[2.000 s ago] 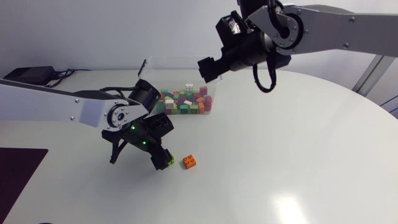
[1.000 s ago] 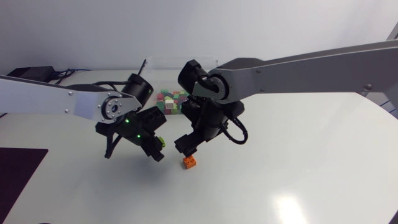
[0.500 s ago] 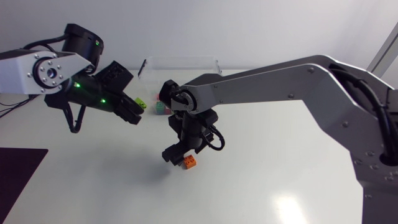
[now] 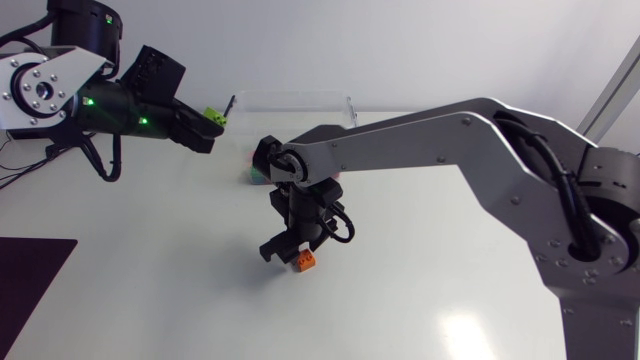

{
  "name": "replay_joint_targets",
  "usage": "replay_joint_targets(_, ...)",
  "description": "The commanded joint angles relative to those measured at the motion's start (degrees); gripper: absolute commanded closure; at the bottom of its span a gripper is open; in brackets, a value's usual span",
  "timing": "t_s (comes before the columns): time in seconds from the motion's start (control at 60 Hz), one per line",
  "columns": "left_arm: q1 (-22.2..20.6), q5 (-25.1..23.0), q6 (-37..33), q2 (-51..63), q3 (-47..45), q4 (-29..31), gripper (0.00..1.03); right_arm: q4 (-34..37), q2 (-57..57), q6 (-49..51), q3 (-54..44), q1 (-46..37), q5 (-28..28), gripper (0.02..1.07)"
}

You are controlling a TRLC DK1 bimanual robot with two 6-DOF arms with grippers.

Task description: Place the duplo bricks in the container

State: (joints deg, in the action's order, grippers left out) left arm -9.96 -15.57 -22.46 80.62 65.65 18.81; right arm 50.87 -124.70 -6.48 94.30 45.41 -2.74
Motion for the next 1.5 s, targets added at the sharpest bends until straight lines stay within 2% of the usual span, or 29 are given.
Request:
replay_joint_targets(0.0,0.82,-1.13,1.98,0.59,2.64,-1.67,0.76,0.81,-2.47,-1.69,0.97,0.65,0.37,0.54)
replay_joint_targets(0.05,0.90,-1.13,2.24,0.77,2.82,-2.02,0.76,0.81,-2.65,-1.87,0.97,0.65,0.37,0.55)
replay_joint_targets(0.15,1.17,-1.13,2.59,1.03,2.91,-2.99,0.76,1.25,-2.91,-2.13,0.62,0.56,0.46,0.70)
replay_joint_targets(0.317,1.43,-2.44,4.88,2.53,3.26,-7.29,0.76,0.98,-2.30,-2.92,-0.26,0.21,1.51,0.74)
replay_joint_targets(0.4,1.34,-2.53,6.20,4.90,4.40,-9.49,0.76,0.10,1.39,-2.66,-1.58,-0.41,3.27,0.75)
replay_joint_targets(0.5,0.73,-2.62,7.87,9.20,5.72,-13.62,0.76,0.19,5.79,-2.40,-1.75,-2.78,3.62,0.75)
replay_joint_targets(0.7,0.20,-2.62,9.98,16.68,10.38,-17.84,0.75,1.25,13.26,-1.69,0.80,-6.91,3.62,0.75)
replay_joint_targets(1.017,-1.03,-2.53,10.59,25.64,19.43,-18.37,0.74,-1.48,20.73,-1.96,2.64,-9.28,3.27,0.75)
replay_joint_targets(1.217,-2.17,-1.48,10.33,33.02,29.27,-13.71,0.70,-6.84,23.45,-1.78,2.91,-10.95,3.09,0.75)
replay_joint_targets(1.25,-2.61,-1.39,9.71,35.48,32.97,-10.19,0.56,-7.89,23.72,-1.69,2.91,-11.04,3.01,0.75)
replay_joint_targets(1.267,-2.88,-1.39,9.27,36.54,34.64,-8.44,0.45,-8.51,23.81,-1.69,2.91,-11.04,3.01,0.75)
replay_joint_targets(1.3,-2.96,-1.39,8.92,37.15,35.78,-7.38,0.35,-9.48,23.98,-1.69,2.91,-11.22,3.09,0.75)
replay_joint_targets(1.317,-3.32,-1.21,8.57,38.12,37.45,-5.98,0.16,-10.35,24.07,-1.61,2.99,-11.31,3.09,0.75)
replay_joint_targets(1.35,-3.58,-0.42,8.04,38.74,38.50,-4.75,0.05,-11.50,24.25,-1.61,2.99,-11.39,3.09,0.75)
replay_joint_targets(1.483,-4.11,1.07,6.02,37.77,39.65,-1.14,0.04,-16.16,24.25,-0.90,3.70,-11.48,3.09,0.75)
